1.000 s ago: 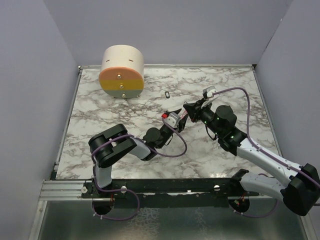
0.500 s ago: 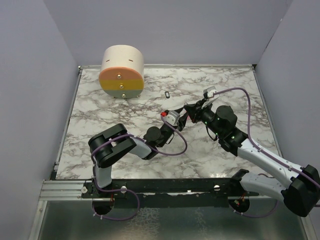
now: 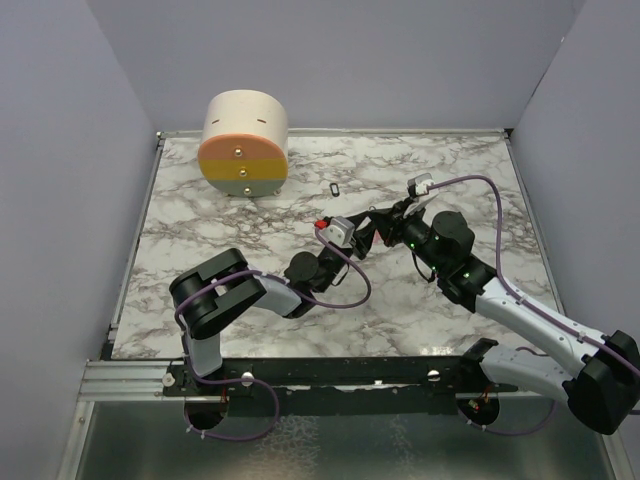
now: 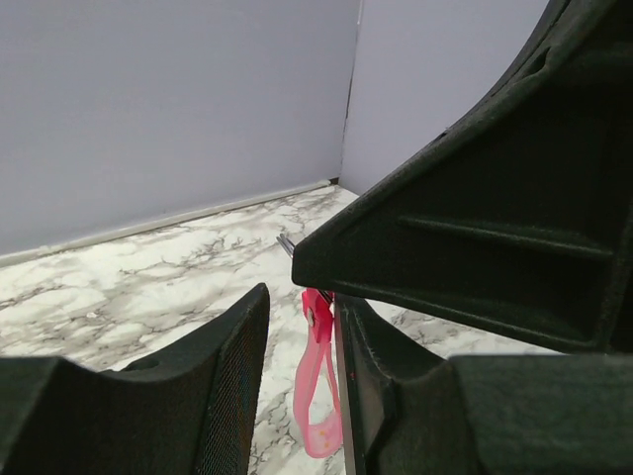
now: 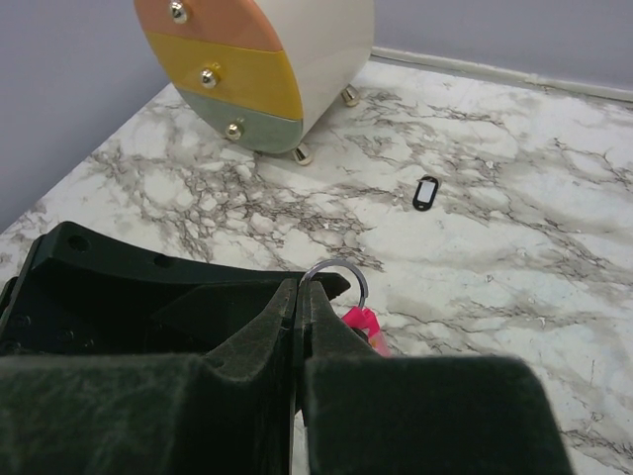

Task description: Put the keys on the keyring

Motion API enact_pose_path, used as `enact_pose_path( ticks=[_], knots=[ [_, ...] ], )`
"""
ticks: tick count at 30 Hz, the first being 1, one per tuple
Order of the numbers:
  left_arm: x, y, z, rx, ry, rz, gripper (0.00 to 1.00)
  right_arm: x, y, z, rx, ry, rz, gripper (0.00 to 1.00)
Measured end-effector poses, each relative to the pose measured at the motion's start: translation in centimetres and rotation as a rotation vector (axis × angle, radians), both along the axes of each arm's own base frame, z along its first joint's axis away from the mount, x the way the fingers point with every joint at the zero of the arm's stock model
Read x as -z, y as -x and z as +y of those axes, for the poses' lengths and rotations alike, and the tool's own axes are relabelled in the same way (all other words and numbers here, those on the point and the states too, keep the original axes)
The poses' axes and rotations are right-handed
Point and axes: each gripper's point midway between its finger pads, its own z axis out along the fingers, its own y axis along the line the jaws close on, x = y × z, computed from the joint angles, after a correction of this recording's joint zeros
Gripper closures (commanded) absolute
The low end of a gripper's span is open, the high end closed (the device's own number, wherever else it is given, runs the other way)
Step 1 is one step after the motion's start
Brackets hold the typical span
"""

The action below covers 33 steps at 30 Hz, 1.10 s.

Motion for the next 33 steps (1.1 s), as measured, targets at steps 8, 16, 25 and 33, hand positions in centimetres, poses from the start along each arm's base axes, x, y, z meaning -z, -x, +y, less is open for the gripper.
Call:
enact_pose_path(
  ticks=[8,16,25,33],
  knots=[
    [-0.3,0.1,-0.2,0.007,0.016,0.004,0.75,-0.3,0.1,-0.1,0.003,-0.009,-0.001,0.99],
    [-0.6,0.1,-0.4,0.012,0.030,0.008,0.80,-0.6,0.2,-0.2,0.003,-0.014,-0.007,0.99],
    [-0.9,0.1,-0.2,0.007,0.041,0.010,0.97,-0.6,0.2,-0.2,0.003,-0.014,-0.007,0.99],
    [-1.2,0.0,0.0,-0.006,0.051,0.009,1.00,-1.2,0.3,-0.3,0.003,-0.019,-0.014,0.99]
  ],
)
